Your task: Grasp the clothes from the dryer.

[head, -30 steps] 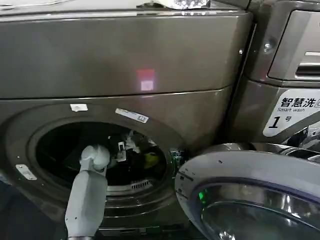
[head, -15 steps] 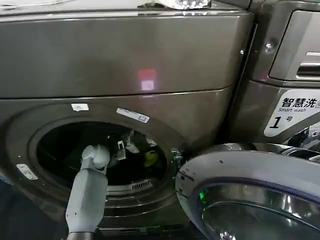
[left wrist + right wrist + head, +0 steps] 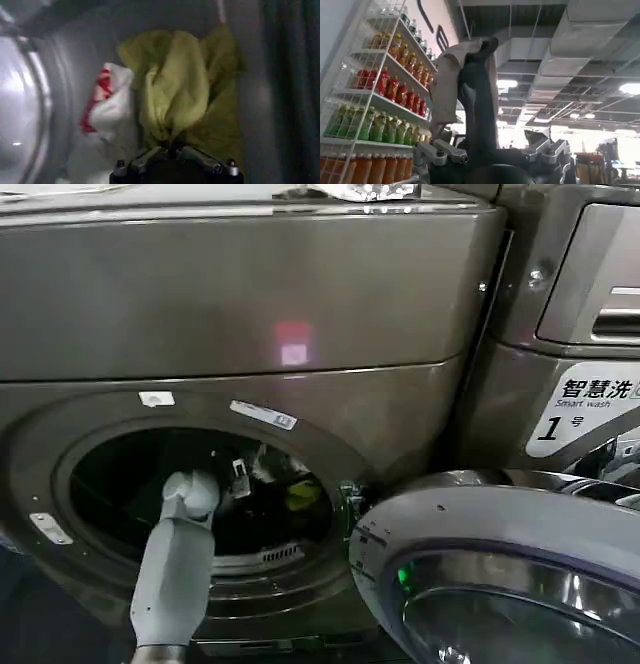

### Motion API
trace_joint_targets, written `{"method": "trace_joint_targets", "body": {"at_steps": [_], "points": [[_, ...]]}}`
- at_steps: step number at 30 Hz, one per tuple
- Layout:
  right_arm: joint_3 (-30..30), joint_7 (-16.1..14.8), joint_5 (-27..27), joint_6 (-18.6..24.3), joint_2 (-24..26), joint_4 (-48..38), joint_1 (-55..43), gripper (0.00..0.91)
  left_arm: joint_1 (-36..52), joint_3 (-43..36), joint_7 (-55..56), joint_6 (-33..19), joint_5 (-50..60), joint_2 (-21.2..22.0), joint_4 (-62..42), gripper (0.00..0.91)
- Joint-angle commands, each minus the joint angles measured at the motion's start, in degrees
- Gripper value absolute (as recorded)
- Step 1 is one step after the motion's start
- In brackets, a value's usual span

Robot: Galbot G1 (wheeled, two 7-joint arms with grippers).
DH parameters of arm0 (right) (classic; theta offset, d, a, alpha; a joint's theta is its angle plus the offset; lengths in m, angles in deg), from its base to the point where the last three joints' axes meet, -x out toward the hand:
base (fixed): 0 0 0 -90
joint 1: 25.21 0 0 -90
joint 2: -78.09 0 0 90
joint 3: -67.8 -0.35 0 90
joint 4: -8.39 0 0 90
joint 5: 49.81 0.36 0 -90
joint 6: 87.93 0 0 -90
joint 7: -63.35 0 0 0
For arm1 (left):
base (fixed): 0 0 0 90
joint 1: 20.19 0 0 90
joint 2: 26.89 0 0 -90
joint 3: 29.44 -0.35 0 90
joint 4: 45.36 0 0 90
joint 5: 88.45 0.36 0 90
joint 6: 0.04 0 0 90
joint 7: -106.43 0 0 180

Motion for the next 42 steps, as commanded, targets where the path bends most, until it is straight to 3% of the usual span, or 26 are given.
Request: {"method": "trace_joint_targets", "body": {"at_steps": [1, 9, 14, 17, 25, 36, 42], "points": [[0.20, -0.01, -0.04, 0.03, -0.07, 0.16, -0.26, 0.907, 0.48, -0.24, 18.50, 6.87, -10.16, -0.21, 4.06, 0.000], [0.66, -0.04, -0.13, -0.09, -0.47, 0.55, -0.51, 0.907, -1.31, 0.18, 34.53, 14.05, -18.87, 0.46, 9.68, 0.000], [0.61, -0.13, -0.01, -0.20, -0.43, 0.81, -0.58, 0.907, -0.98, 0.94, 60.77, 21.47, -28.17, 2.96, 9.49, 0.000], [0.79, -0.23, 0.02, -0.24, -0.56, 1.11, -0.56, 0.907, -2.50, 0.79, 71.21, 22.63, -37.22, 3.38, 11.68, 0.000], [0.86, -0.47, 0.01, -0.24, -0.68, 1.37, -0.04, 0.907, -7.36, 1.34, 77.88, 23.34, -52.50, 4.76, 19.20, 0.000], [1.12, -0.54, 0.53, -0.03, -1.07, 1.86, 0.22, 0.907, -10.65, 1.54, 80.77, 25.09, -54.97, 4.94, 21.70, 0.000], [0.85, 0.15, 2.69, -1.99, -1.43, 3.48, 0.40, 0.907, -10.74, 1.31, 80.64, 25.72, -54.82, 4.86, 22.47, 0.000]]}}
